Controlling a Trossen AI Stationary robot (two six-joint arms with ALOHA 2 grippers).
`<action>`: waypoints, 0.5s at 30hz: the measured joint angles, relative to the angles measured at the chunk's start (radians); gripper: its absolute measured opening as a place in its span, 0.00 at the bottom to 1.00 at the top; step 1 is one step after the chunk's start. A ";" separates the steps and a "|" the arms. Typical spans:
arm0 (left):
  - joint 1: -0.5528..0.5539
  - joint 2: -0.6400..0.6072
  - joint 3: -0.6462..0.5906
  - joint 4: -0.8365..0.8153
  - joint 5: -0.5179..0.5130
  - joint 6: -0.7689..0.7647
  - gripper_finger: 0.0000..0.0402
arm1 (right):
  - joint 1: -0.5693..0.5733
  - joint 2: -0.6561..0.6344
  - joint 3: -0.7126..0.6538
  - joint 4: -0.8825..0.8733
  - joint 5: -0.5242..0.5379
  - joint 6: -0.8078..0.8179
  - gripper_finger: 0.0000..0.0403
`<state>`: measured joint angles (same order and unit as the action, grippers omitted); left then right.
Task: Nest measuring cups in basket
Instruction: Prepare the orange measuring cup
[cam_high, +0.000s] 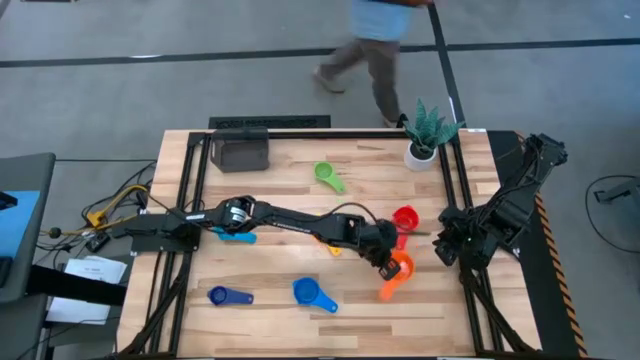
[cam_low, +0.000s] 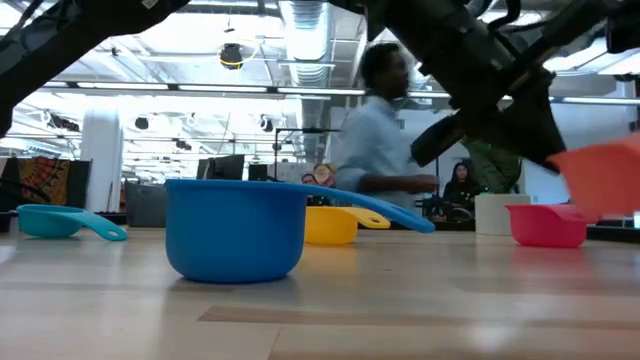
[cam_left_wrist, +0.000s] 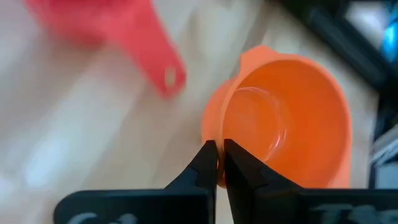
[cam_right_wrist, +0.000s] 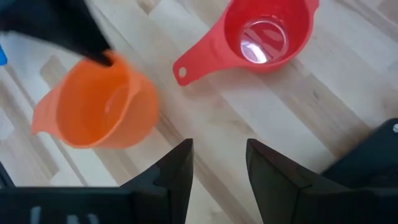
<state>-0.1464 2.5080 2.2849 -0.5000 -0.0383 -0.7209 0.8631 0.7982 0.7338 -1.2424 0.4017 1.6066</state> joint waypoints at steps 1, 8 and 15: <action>-0.006 0.001 0.000 -0.008 0.000 -0.008 0.00 | -0.008 0.000 0.000 0.000 0.001 -0.006 0.43; -0.045 0.019 -0.002 -0.087 -0.035 -0.064 0.00 | -0.062 0.000 0.000 0.000 0.002 -0.092 0.44; -0.067 0.012 0.000 -0.145 -0.071 -0.129 0.00 | -0.101 0.000 0.000 0.001 0.001 -0.168 0.43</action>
<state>-0.2129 2.5202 2.2852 -0.6449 -0.1096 -0.8500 0.7624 0.7980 0.7338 -1.2419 0.4030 1.4389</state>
